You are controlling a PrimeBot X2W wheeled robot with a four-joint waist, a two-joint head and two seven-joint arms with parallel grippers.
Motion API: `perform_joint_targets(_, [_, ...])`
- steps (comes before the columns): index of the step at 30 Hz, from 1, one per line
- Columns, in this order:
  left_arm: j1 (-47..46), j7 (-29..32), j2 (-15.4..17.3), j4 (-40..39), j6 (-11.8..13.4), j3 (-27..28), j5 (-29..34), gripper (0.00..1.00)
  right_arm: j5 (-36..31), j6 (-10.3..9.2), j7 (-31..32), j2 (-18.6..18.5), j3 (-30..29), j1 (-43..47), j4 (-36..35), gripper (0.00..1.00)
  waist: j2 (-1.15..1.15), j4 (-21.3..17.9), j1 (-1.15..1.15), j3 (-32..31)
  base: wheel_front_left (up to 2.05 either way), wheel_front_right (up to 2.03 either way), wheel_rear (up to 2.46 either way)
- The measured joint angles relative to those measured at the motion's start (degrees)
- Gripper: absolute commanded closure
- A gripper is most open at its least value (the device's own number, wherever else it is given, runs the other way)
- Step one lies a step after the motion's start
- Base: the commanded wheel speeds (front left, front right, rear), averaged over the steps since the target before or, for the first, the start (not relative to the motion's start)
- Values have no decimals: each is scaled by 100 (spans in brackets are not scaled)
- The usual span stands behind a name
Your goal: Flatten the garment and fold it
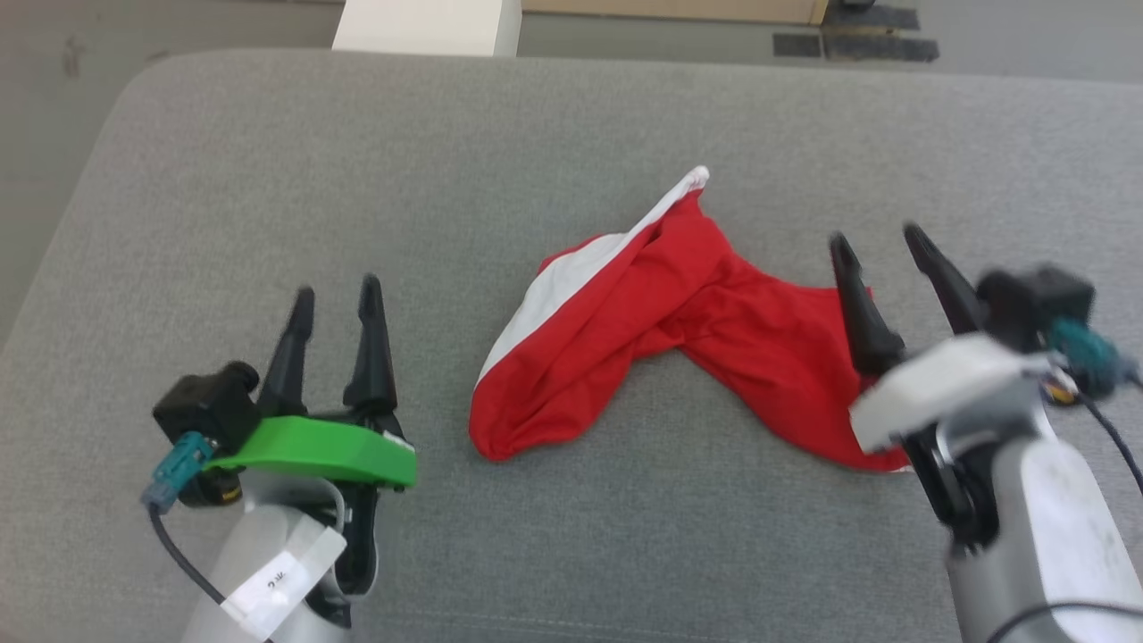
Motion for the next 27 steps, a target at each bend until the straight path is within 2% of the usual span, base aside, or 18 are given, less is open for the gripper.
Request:
perform_joint_targets(5, [-57,-23,-491,-431,-447,660,686,0,49,0,542,5,248,-1240,886,0,0,110,0,324,0,0,0])
perform_joint_targets(11, [-162,-22,-659,-590,-769,915,1042,0,-7,0,1270,3,218,-2644,2248,0,0,282,0,757,0,0,0])
perform_joint_targets(19, [-380,-23,-672,-711,-767,824,842,0,-380,0,2058,1,-2,-3861,3678,0,0,644,0,1310,0,0,0])
perform_joint_targets(25, [-408,-23,-675,-782,-699,742,749,0,-544,0,2661,7,26,-4337,4284,0,0,930,0,1615,0,0,0])
perform_joint_targets(26, [-408,-23,-675,-787,-688,732,738,0,-584,0,2737,8,35,-4390,4350,14,0,962,1,1652,0,0,0])
perform_joint_targets(27, [-408,-23,-675,-792,-675,721,725,0,-606,0,2805,8,49,-4439,4409,48,0,1000,1,1694,0,0,0])
